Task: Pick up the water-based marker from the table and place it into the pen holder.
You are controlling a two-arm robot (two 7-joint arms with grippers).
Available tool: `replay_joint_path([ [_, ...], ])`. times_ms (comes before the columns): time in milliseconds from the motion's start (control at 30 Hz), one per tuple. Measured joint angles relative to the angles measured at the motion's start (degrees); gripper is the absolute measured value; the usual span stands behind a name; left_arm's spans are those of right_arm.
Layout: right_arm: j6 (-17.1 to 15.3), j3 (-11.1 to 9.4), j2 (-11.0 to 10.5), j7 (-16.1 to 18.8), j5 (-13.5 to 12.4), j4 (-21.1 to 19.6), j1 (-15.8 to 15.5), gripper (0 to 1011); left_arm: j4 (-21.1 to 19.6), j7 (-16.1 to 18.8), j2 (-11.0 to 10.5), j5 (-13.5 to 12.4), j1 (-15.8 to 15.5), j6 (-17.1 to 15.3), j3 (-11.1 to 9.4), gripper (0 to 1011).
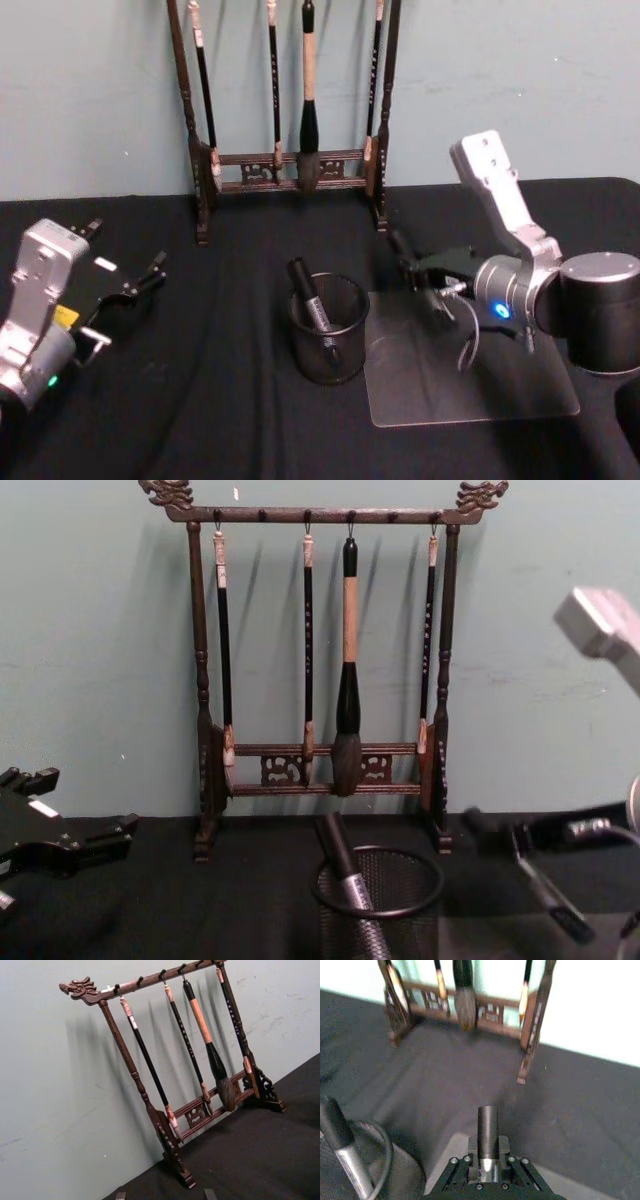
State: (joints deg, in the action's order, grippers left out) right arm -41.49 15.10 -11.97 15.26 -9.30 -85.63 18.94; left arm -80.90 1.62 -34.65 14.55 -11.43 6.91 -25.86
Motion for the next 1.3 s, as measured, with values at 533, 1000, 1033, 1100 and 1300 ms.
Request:
replay_joint_path([
  [533, 10.6, -0.1, 0.8, 5.2, -4.5, -1.0, 2.3, 239, 0.0, 0.0, 0.0, 0.0, 0.0, 0.0, 0.0, 1009],
  [1000, 17.2, 5.5, 2.0, 9.6, -6.4, 2.5, 4.7, 239, 0.0, 0.0, 0.0, 0.0, 0.0, 0.0, 0.0, 1009],
  [1033, 18.3, 6.7, 2.3, 10.2, -6.5, 3.7, 5.3, 239, 0.0, 0.0, 0.0, 0.0, 0.0, 0.0, 0.0, 1009],
  [1100, 18.6, 7.0, 2.4, 10.4, -6.6, 4.1, 5.5, 239, 0.0, 0.0, 0.0, 0.0, 0.0, 0.0, 0.0, 1009],
  [1300, 20.2, 8.9, 2.7, 10.9, -7.0, 6.6, 6.6, 239, 0.0, 0.0, 0.0, 0.0, 0.0, 0.0, 0.0, 1009],
])
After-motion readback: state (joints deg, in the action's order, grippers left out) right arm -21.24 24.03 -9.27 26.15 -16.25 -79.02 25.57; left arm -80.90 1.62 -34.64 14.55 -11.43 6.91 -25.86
